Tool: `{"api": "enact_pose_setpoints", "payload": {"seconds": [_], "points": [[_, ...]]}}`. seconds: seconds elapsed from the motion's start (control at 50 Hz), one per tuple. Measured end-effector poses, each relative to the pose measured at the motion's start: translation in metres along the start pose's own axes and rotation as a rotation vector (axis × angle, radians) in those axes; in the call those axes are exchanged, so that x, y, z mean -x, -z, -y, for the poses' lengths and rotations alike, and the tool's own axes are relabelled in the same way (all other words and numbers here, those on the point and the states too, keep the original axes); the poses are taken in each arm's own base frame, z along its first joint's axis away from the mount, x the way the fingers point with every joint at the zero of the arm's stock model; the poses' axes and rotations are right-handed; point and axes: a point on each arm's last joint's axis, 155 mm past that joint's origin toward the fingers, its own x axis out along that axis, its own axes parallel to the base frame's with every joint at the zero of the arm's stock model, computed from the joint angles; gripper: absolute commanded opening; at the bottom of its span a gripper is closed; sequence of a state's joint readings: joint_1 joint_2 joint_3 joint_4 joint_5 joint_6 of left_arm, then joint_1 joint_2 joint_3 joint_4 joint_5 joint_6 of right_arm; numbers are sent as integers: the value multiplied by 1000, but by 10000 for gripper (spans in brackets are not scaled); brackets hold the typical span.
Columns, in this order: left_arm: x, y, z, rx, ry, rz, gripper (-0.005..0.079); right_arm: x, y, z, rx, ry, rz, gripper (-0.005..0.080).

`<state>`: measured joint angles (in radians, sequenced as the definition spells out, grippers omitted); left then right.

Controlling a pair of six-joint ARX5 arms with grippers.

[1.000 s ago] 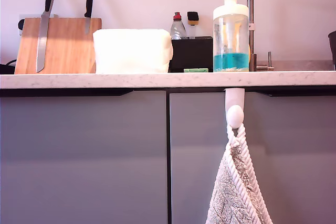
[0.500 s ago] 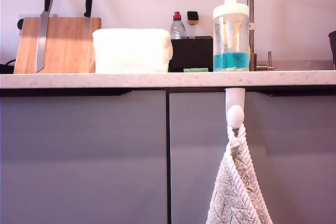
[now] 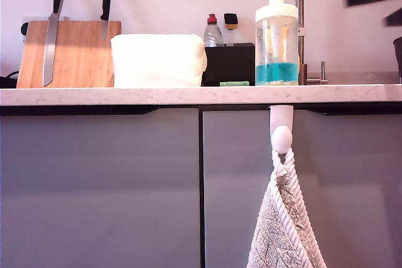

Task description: Press the soap dispenser from the top, so some soap is dispensed

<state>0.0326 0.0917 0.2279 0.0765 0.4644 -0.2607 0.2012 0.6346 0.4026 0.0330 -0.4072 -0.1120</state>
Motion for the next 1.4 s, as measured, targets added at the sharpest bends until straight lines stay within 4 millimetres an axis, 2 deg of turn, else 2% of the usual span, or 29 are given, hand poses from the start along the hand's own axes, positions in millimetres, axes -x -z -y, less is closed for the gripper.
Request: {"api": "enact_pose_setpoints", "payload": {"seconds": [0.3, 0.52, 0.74, 0.88, 1.0, 1.1, 1.24, 1.4], "points": [[-12, 3, 12, 10, 78, -18, -19, -50, -5, 9, 80, -1, -56, 776], [-31, 26, 21, 64, 147, -115, -6, -76, 6, 20, 107, 12, -98, 776], [-47, 25, 36, 84, 211, -150, -6, -93, 10, 22, 108, 1, -101, 776], [-56, 22, 44, 89, 243, -165, -6, -106, -2, 19, 114, -14, -73, 776], [-61, 28, 49, 101, 261, -194, -6, -116, -9, 19, 86, -19, -62, 776], [-65, 35, 53, 110, 275, -216, -6, -123, -4, 18, 61, -26, -79, 776], [-66, 31, 58, 103, 295, -196, -6, -129, 12, 18, 33, -32, -120, 776], [-67, 33, 60, 107, 296, -203, -6, -134, 19, 11, 33, -46, -139, 773]]}}
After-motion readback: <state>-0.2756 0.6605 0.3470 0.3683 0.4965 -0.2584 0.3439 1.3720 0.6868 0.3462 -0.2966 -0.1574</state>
